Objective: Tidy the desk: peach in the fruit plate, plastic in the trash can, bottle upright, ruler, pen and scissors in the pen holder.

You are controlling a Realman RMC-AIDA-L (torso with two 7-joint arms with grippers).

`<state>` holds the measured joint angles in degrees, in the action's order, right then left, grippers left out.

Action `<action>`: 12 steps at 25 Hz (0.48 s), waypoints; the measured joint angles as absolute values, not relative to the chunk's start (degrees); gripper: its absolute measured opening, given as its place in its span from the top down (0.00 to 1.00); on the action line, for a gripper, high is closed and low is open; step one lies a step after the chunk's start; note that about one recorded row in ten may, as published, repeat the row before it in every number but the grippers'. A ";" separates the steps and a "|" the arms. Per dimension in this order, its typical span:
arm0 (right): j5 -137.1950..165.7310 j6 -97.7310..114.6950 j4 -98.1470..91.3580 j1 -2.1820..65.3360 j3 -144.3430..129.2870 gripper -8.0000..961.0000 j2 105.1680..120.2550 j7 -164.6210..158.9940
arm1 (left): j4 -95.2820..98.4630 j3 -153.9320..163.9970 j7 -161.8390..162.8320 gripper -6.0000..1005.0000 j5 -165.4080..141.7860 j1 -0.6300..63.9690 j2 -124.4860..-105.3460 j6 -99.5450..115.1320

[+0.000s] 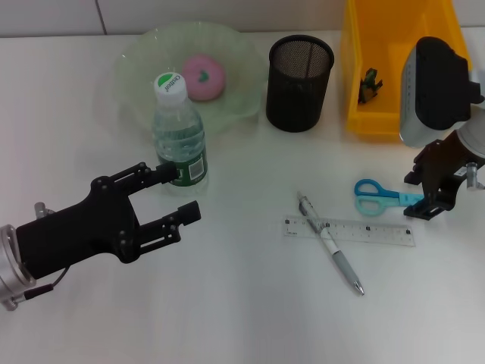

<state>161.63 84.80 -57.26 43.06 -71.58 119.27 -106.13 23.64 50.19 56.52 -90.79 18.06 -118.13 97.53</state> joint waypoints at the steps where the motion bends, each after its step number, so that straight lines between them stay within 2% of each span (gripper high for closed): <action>1: 161.63 84.78 -57.24 43.06 -71.84 0.26 119.27 -106.13 | 23.64 50.21 56.52 0.28 -90.79 18.06 -118.12 97.52; 10: 161.79 84.12 -56.46 43.07 -72.24 0.60 119.27 -106.27 | 23.25 50.63 56.52 0.28 -90.79 18.36 -118.20 96.57; 12: 161.81 84.07 -56.42 42.98 -72.25 0.60 119.27 -106.28 | 23.21 50.62 56.52 0.28 -90.79 18.43 -118.21 96.57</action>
